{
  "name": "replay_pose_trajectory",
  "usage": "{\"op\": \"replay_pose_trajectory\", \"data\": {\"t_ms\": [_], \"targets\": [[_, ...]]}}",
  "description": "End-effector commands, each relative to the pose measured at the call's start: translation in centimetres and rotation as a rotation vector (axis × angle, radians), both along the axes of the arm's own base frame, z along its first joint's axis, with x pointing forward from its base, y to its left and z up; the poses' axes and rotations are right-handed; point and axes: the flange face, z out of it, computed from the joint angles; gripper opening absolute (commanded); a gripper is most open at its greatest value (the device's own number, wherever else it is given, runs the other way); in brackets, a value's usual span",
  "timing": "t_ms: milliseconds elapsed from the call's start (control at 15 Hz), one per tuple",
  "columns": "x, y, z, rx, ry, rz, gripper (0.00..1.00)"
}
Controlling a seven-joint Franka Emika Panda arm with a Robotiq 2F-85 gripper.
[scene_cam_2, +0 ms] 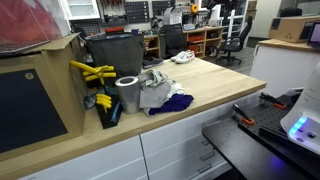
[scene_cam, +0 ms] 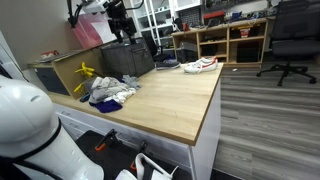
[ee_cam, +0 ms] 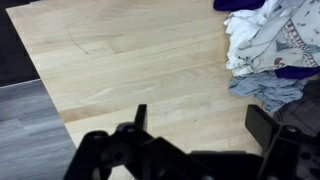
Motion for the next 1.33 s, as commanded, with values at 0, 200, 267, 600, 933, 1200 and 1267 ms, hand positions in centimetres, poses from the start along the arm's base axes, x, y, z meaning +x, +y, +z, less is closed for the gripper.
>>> {"op": "replay_pose_trajectory", "data": {"t_ms": [0, 200, 267, 600, 933, 1200, 1267], "targets": [[0.0, 0.0, 0.1, 0.0, 0.001, 0.0, 1.0], [0.0, 0.0, 0.1, 0.0, 0.001, 0.0, 1.0], [0.3, 0.3, -0.2, 0.0, 0.002, 0.001, 1.0], [1.2, 4.7, -2.8, -0.023, -0.009, 0.018, 1.0], [2.2, 10.2, -6.6, -0.025, -0.013, 0.037, 1.0], [2.5, 14.2, -9.7, 0.001, 0.045, 0.07, 1.0], [2.6, 15.0, -10.5, 0.014, 0.061, 0.077, 1.0]]}}
